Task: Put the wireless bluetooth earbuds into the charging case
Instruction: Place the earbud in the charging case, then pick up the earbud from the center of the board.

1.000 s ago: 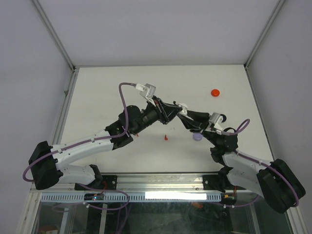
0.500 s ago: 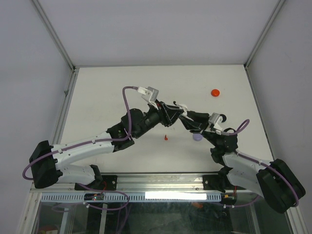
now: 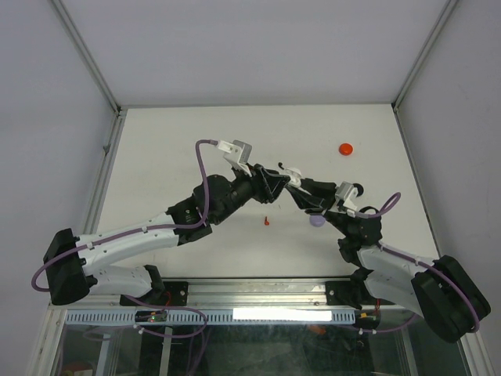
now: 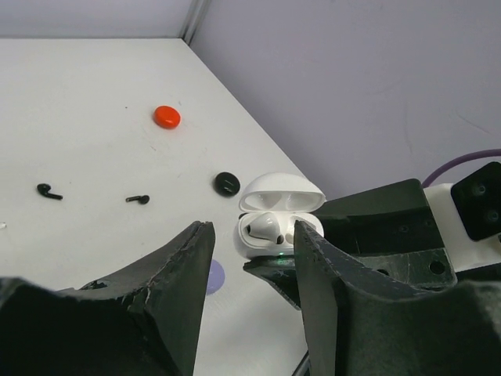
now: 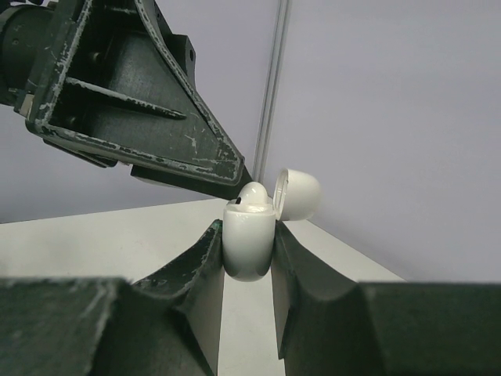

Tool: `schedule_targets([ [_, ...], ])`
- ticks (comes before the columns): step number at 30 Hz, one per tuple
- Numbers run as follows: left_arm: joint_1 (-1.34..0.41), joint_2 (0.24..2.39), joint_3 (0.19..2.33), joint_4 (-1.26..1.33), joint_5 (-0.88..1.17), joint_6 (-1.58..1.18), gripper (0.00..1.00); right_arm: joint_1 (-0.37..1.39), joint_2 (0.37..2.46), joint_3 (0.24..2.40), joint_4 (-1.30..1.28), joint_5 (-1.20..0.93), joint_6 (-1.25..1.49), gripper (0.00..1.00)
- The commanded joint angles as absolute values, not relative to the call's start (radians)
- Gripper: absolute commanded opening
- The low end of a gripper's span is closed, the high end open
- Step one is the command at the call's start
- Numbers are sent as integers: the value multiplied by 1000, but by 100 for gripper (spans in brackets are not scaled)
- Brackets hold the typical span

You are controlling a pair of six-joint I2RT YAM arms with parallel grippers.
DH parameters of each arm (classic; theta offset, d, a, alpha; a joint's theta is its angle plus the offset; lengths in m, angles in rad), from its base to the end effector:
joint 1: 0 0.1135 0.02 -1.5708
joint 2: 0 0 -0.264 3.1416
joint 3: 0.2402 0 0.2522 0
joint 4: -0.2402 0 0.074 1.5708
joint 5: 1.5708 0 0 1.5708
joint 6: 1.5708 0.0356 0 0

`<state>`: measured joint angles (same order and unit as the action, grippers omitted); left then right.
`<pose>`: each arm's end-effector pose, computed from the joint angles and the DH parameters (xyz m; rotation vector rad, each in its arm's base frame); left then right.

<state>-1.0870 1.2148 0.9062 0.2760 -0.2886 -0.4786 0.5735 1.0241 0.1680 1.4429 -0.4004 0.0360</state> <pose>0.1428 -0.2499 0.3402 0.2770 1.6691 -0.9712 0.1416 0.1080 0.2525 -0.6271 0.8589 0.7493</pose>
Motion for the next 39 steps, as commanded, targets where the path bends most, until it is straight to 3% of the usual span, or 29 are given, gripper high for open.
schedule_targets([
  [1, -1094, 1163, 963, 249, -331, -457, 49, 572, 1006, 165, 1529, -380, 41, 0],
  [8, -1090, 1165, 1047, 88, -342, -379, 61, 572, 954, 127, 1476, -307, 1, 0],
  [15, -988, 1185, 1055, -53, -331, -391, 65, 572, 815, 81, 1307, -229, -39, 0],
  [24, -758, 1362, 1078, -89, -173, -405, 64, 571, 625, 40, 1110, -165, -72, 0],
  [32, -688, 1638, 1195, -88, -176, -369, 62, 571, 606, 34, 1077, -167, -68, 0],
  [39, -655, 1861, 1329, -117, -196, -332, 55, 571, 616, 33, 1075, -173, -70, 0],
])
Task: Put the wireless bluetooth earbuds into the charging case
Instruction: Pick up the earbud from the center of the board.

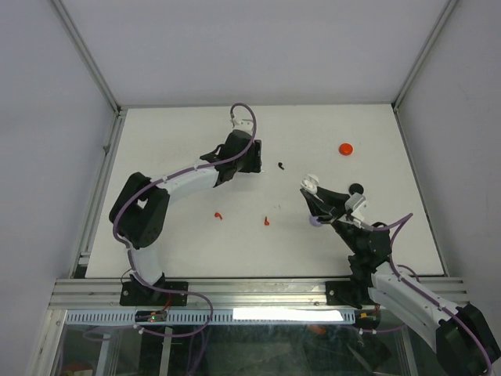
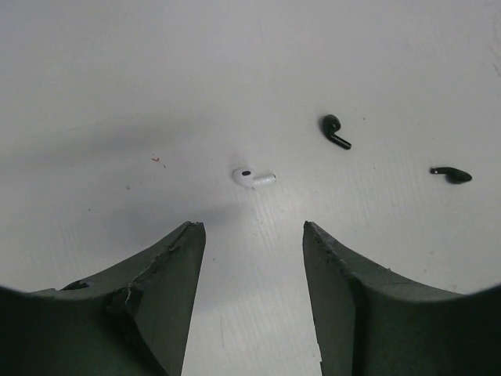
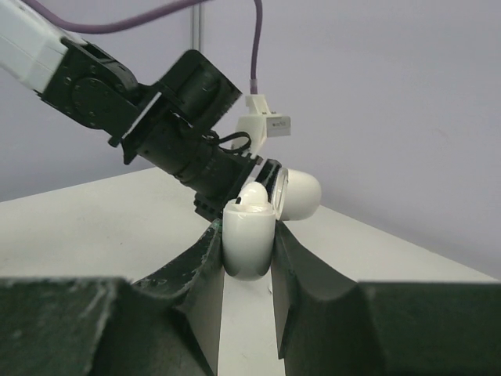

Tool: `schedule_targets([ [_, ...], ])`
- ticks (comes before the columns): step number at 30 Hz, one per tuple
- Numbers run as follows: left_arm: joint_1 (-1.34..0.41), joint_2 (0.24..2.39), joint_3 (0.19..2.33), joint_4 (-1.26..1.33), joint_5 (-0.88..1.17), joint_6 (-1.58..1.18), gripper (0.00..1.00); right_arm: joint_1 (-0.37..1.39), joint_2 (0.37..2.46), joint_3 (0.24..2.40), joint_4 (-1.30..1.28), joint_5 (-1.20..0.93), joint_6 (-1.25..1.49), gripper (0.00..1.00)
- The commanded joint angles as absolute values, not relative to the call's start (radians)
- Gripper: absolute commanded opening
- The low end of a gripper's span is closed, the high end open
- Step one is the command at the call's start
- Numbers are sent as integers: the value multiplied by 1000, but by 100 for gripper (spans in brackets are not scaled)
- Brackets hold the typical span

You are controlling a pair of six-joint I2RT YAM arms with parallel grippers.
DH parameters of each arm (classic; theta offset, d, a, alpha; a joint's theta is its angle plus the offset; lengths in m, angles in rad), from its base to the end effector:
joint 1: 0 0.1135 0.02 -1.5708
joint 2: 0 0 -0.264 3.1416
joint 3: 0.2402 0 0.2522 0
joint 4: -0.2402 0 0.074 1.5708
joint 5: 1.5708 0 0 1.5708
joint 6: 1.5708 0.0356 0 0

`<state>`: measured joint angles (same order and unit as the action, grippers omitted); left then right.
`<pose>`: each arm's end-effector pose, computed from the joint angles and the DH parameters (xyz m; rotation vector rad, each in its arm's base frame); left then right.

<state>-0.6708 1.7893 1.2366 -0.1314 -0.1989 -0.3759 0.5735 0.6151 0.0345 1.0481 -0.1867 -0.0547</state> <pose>0.3190 -0.2441 0.2249 0.2260 2.2499 -0.3409 0.1135 0.0812 0.2308 -0.5064 1.0093 0.5664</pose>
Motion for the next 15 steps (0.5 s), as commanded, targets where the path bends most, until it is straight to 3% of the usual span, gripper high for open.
schedule_targets([
  [1, -652, 1887, 1344, -119, -195, -329, 54, 571, 617, 33, 1073, -171, -72, 0],
  [15, -643, 2121, 1517, -136, -205, -286, 47, 570, 647, 40, 1066, -172, -79, 0],
])
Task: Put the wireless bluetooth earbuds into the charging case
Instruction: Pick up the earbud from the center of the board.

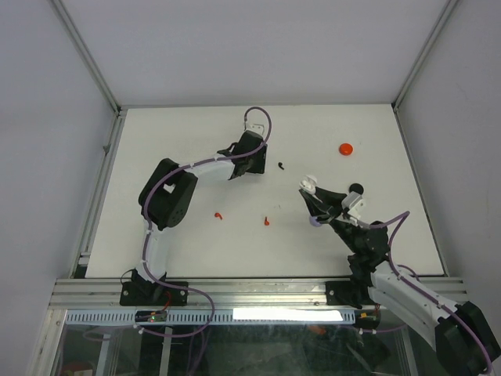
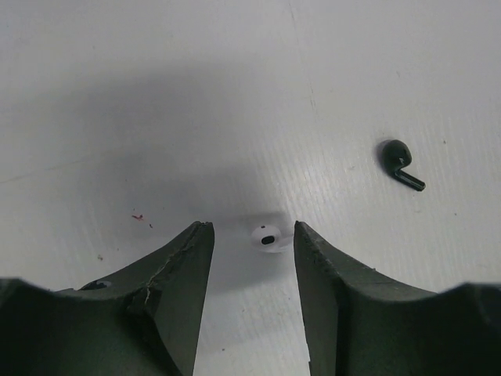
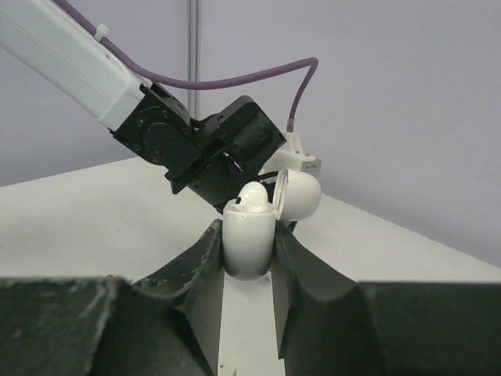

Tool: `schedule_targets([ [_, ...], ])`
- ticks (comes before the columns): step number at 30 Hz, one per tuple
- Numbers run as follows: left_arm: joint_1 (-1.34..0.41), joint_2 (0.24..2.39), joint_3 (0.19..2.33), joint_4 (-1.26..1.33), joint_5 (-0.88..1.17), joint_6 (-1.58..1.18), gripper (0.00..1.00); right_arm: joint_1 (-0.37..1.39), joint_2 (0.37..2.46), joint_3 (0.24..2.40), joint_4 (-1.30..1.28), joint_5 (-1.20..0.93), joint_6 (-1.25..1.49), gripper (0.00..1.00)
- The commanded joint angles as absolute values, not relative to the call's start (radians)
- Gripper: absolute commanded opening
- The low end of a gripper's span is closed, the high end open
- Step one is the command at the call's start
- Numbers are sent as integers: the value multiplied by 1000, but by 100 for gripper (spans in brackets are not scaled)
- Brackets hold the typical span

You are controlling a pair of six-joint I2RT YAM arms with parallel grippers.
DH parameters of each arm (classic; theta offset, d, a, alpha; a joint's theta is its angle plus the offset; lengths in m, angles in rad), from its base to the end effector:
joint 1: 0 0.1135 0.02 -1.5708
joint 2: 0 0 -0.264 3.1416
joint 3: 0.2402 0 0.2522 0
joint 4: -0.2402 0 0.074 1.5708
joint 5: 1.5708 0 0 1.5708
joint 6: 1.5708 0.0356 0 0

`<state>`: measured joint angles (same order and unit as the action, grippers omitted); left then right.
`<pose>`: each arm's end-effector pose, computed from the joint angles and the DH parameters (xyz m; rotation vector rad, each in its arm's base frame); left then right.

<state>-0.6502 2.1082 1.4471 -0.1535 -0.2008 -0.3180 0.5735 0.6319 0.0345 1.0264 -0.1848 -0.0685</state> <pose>0.3705 -0.2728 0.1580 0.2989 2.3572 -0.2272 0.1160 0.0827 0.2266 -0.5224 1.0432 0.5528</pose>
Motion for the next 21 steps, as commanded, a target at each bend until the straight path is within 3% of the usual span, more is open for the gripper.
schedule_targets([
  [1, -642, 2126, 1520, -138, -203, -286, 46, 570, 653, 40, 1071, -174, -78, 0],
  [13, -646, 2134, 1501, -152, -178, -290, 36, 570, 661, 34, 1074, -173, -71, 0],
  [21, -662, 2124, 1485, -168, -192, -298, 36, 570, 666, 38, 1075, -178, -64, 0],
])
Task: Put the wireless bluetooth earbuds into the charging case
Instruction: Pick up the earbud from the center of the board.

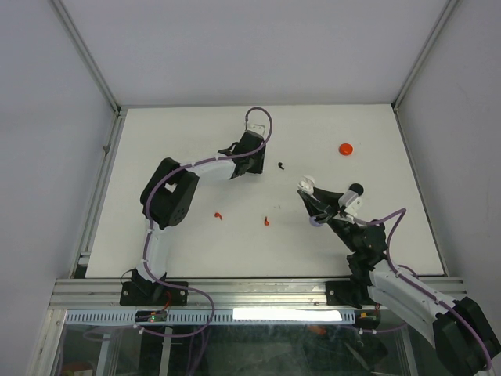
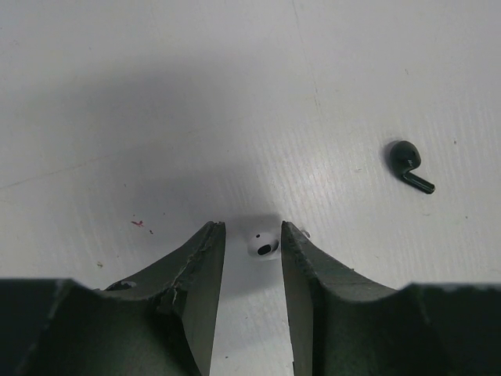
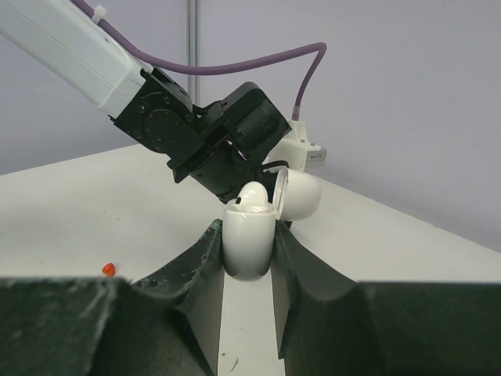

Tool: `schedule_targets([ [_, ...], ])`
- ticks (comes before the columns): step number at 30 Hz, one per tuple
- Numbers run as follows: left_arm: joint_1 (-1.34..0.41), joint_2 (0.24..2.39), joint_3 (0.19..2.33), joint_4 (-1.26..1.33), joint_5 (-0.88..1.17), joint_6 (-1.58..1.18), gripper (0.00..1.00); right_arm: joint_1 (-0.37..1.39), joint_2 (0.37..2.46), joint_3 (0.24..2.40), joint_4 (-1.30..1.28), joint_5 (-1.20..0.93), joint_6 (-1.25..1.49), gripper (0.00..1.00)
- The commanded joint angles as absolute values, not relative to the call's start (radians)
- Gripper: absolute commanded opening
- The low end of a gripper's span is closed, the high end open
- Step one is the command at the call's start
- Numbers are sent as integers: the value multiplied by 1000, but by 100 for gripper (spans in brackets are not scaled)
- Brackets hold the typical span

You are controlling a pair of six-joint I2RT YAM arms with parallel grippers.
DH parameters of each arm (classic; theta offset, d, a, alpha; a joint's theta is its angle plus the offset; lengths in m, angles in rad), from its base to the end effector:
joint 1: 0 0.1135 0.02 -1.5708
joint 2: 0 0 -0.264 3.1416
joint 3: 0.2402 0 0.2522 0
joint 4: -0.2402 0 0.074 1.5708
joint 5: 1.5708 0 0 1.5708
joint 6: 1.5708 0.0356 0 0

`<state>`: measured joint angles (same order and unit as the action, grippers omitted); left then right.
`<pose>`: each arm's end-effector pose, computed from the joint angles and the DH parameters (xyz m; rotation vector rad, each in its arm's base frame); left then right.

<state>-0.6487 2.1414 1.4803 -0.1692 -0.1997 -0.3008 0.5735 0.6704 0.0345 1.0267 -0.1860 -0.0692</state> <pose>0.3758 -0.2761 0.1523 0.3219 2.3682 -0.2109 0.1196 0.0851 0.2218 -0.5346 1.0798 0.5525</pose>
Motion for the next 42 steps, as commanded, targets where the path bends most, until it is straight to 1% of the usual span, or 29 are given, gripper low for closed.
schedule_targets([
  [1, -664, 2125, 1488, -172, -193, -298, 36, 570, 666, 37, 1077, -178, -61, 0],
  [5, -668, 2127, 1493, -181, -203, -298, 36, 570, 665, 32, 1080, -177, -54, 0],
  [11, -675, 2132, 1496, -194, -203, -310, 33, 570, 660, 31, 1080, -178, -46, 0],
  [17, -685, 2113, 1480, -200, -221, -291, 25, 571, 651, 31, 1069, -180, -44, 0],
  [19, -685, 2093, 1462, -196, -226, -278, 19, 570, 649, 32, 1059, -182, -47, 0],
  [21, -684, 2062, 1439, -182, -229, -260, 17, 571, 649, 32, 1052, -183, -52, 0],
  [30, -714, 1833, 1318, -117, -258, -138, 16, 571, 693, 48, 1065, -198, -81, 0],
  [42, -903, 1556, 1251, -115, -429, 94, 16, 570, 797, 78, 1171, -239, -88, 0],
])
